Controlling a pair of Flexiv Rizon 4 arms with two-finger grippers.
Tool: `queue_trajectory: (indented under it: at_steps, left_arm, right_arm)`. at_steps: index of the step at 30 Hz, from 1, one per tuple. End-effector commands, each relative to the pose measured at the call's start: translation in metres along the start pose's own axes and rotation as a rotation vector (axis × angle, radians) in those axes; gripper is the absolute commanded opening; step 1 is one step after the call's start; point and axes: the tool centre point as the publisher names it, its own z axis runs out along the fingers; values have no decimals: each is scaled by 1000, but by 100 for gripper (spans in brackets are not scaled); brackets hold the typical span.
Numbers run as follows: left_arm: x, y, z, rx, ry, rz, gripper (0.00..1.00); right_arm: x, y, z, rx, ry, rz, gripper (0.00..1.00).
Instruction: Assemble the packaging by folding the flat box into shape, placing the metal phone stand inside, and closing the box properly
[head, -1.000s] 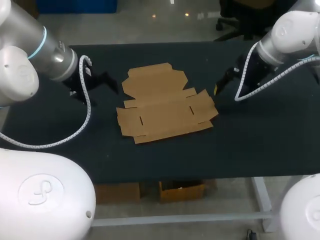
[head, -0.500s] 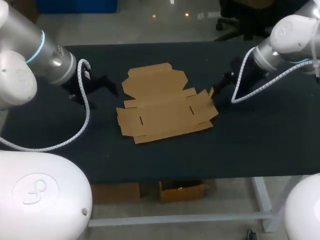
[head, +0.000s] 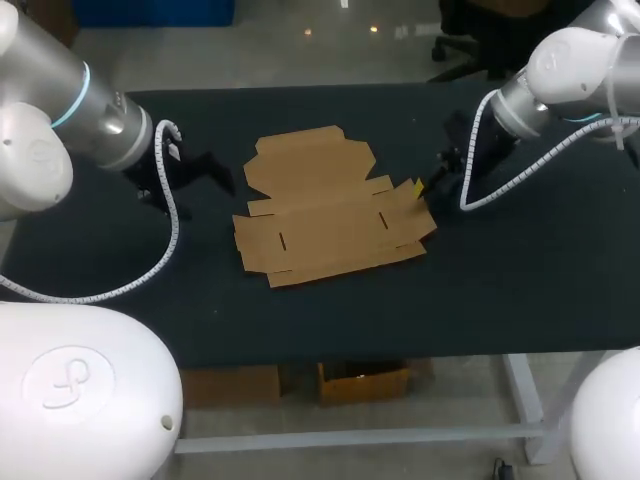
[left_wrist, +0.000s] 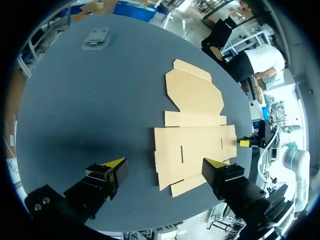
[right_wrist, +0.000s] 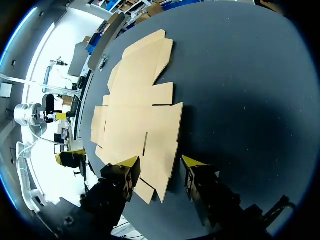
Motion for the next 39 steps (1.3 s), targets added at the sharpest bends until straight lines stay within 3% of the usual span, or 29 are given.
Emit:
queue_trajectory:
  at_steps: [1, 10, 19, 31, 35, 39]
  left_arm:
    - [2, -2, 3, -5, -11, -1, 100]
    - [1, -4, 6, -10, -16, -7, 100]
    - [-3, -4, 7, -11, -11, -15, 100]
    - [-7, 0, 6, -11, -9, -23, 100]
    - [-8, 1, 6, -13, -9, -25, 100]
    - [-9, 3, 5, -13, -7, -26, 100]
  right_arm:
    - [-9, 9, 11, 39, 26, -2, 48]
    - [-15, 11, 24, 69, 67, 29, 43]
    - [-14, 11, 26, 50, 87, 78, 25]
    - [-12, 11, 30, 15, 136, 130, 15]
    - [-8, 10, 31, 4, 144, 144, 0]
    - [-4, 6, 28, -14, 154, 156, 0]
